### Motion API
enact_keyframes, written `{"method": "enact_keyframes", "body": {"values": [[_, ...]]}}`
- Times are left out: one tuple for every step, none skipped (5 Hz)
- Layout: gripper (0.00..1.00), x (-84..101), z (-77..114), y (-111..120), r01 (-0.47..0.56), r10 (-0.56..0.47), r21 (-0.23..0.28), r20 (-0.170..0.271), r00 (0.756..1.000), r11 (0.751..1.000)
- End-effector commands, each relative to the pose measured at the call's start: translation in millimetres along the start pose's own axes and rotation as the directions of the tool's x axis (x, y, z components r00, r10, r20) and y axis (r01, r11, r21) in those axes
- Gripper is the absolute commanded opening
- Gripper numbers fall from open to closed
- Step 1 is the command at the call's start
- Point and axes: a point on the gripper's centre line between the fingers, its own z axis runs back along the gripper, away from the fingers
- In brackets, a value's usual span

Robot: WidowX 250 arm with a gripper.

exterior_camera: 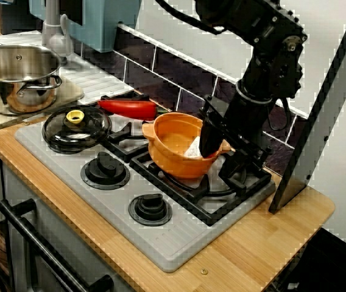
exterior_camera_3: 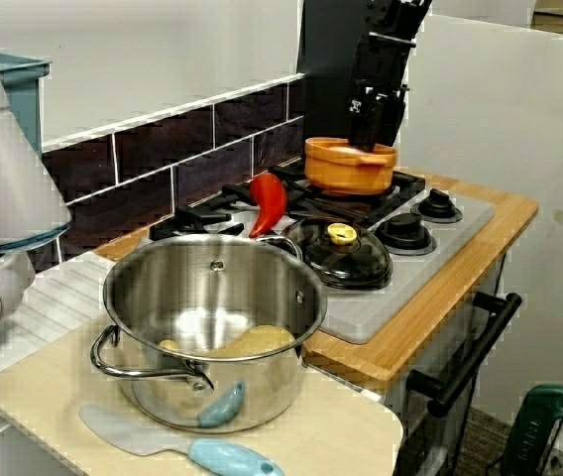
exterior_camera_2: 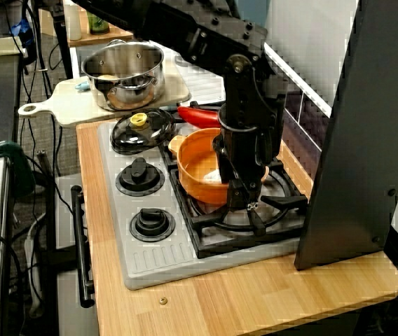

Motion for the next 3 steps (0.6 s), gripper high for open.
{"method": "enact_keyframes", "body": {"values": [[0.0,15.1,16.4,7.6,-0.026,0.027,-0.019,0.047,0.999,0.999],[0.0,17.0,16.7,11.5,-0.041,0.042,-0.028,0.041,0.998,0.999],[0.0,17.0,16.5,13.6,-0.047,0.048,-0.032,0.037,0.998,0.998]]}}
